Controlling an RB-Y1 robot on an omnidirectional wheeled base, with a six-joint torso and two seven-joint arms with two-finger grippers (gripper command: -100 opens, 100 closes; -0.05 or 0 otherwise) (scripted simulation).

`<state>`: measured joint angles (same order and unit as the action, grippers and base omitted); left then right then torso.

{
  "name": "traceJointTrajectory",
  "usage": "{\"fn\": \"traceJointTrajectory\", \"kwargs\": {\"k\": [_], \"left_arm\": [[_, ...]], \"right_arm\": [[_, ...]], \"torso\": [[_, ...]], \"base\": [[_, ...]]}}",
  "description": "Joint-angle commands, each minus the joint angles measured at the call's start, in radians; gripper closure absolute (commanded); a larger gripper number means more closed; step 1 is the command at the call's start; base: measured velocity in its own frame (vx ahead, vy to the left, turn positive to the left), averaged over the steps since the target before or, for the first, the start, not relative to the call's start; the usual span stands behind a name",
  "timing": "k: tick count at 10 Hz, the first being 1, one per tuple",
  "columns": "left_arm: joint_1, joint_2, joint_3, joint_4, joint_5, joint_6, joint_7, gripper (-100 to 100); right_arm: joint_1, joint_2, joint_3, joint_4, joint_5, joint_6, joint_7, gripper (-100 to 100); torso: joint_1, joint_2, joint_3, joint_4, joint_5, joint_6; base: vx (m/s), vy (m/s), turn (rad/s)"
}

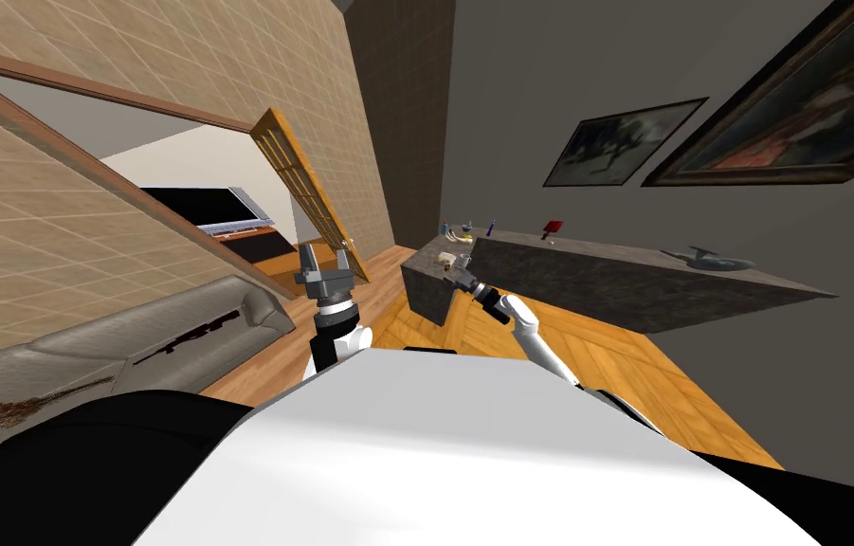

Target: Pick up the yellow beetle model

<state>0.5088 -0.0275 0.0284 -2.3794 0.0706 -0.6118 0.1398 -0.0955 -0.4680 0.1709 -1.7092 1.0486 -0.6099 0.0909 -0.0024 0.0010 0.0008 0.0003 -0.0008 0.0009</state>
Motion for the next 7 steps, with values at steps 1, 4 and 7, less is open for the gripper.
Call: {"fn": "traceJointTrajectory", "kwargs": {"k": [1,4,7], "left_arm": [[0.0,0.0,0.0,0.0,0.0,0.0,0.0,0],[0.0,0.0,0.0,0.0,0.0,0.0,0.0,0],[0.0,0.0,0.0,0.0,0.0,0.0,0.0,0]], "right_arm": [[-0.05,-0.033,0.018,0.05,0.05,-0.017,0.009,-100],[-0.092,-0.064,0.034,0.105,0.128,-0.031,0.017,-100],[-0.132,-0.096,0.051,0.152,0.221,-0.047,0.027,-100]], "torso": [[0.0,0.0,0.0,0.0,0.0,0.0],[0.001,-0.002,-0.001,0.0,0.0,0.0],[0.001,-0.001,-0.001,0.0,0.0,-0.001]], "base": [[-0.046,-0.025,0.194],[-0.02,-0.016,0.09],[-0.025,-0.012,0.143]]}}
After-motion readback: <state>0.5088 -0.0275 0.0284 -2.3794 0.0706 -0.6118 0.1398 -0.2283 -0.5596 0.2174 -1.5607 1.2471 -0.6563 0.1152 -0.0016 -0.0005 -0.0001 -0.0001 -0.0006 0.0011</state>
